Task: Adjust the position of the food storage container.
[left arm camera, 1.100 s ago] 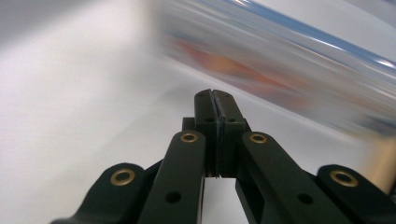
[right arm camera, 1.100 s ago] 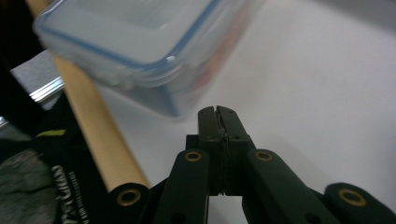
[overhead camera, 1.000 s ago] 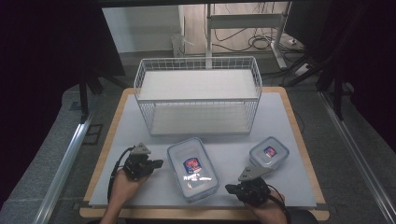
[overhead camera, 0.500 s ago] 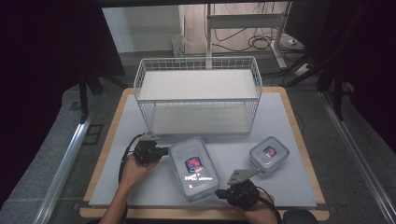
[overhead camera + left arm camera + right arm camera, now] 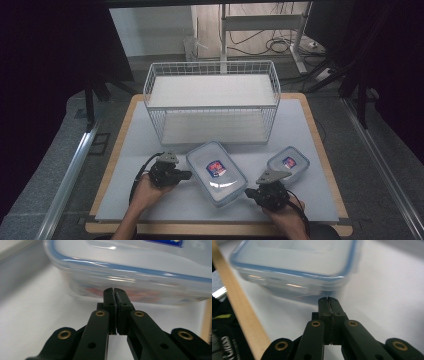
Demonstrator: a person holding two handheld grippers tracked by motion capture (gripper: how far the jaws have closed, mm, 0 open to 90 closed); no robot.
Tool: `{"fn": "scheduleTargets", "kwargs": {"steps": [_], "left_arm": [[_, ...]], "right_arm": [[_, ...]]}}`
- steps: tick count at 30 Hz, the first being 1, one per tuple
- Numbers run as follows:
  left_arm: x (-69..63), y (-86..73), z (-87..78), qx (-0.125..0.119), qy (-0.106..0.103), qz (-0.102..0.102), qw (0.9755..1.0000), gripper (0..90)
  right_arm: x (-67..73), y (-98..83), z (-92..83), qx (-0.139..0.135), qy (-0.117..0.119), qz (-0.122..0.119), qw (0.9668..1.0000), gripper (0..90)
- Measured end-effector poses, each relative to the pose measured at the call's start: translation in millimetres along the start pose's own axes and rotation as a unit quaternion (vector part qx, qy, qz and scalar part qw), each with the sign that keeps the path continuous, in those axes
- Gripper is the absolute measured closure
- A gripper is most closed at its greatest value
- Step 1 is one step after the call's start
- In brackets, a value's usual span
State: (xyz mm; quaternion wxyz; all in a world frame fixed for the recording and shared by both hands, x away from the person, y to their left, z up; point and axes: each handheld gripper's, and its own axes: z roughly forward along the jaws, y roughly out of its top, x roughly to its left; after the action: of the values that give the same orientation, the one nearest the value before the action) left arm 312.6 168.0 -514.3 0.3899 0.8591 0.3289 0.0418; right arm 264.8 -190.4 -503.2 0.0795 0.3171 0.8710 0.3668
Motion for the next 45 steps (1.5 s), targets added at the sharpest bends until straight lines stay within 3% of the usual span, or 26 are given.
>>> {"fn": "scheduleTargets", "kwargs": {"steps": [1,2,3,4,6,9,12,18,21,29,33,45], "left_arm": [[11.1,0.1,-2.9,-0.005,0.025,-0.017,0.9995,88.6],[11.1,0.1,-2.9,-0.005,0.025,-0.017,0.9995,88.6],[24.4,1.5,-2.5,-0.012,0.052,-0.038,0.9978,88.4],[24.4,1.5,-2.5,-0.012,0.052,-0.038,0.9978,88.0],[40.3,9.6,7.5,-0.033,0.055,-0.046,0.9968,87.1],[44.6,19.1,17.9,-0.041,0.04,-0.039,0.9976,87.9],[43.5,20.1,20.6,-0.036,0.042,-0.032,0.998,90.0],[31.5,11.9,11.9,-0.036,0.019,-0.04,0.9983,90.0],[20.5,4.9,9.3,-0.026,0.015,-0.044,0.9986,90.0],[-0.9,-7.0,0.1,-0.019,0.014,-0.057,0.9981,90.0],[-13.9,-18.8,-8.5,-0.015,0.015,-0.069,0.9974,90.0],[-38.5,-40.1,-23.4,-0.017,0.022,-0.078,0.9965,89.9]], "right_arm": [[-3.8,-0.8,-1.7,-0.007,0.001,0.011,0.9999,89.7],[-4.8,-1.2,-3.0,-0.008,0.002,0.015,0.9999,89.7],[-4.8,-1.6,-3.8,-0.01,0.002,0.016,0.9998,89.7],[-4.8,-1.6,-3.8,-0.01,0.002,0.016,0.9998,89.7],[-0.4,-1.9,-2.4,-0.01,0.014,0.017,0.9997,89.6],[5.6,-2.0,-0.2,-0.006,0.023,0.012,0.9997,89.6],[8.0,-2.1,1.4,-0.003,0.024,0.01,0.9997,89.6],[-2.6,-4.3,-1.4,0.002,0.012,0.022,0.9997,89.7],[-9.2,-4.4,-4.5,0.003,-0.012,0.026,0.9996,89.6],[-22.7,0.9,-2.5,0.004,-0.042,0.036,0.9985,89.7],[-31.5,9.2,7.1,0.008,-0.05,0.049,0.9975,89.8],[-38.9,31.6,33.0,0.017,-0.063,0.032,0.9974,89.8]]}}
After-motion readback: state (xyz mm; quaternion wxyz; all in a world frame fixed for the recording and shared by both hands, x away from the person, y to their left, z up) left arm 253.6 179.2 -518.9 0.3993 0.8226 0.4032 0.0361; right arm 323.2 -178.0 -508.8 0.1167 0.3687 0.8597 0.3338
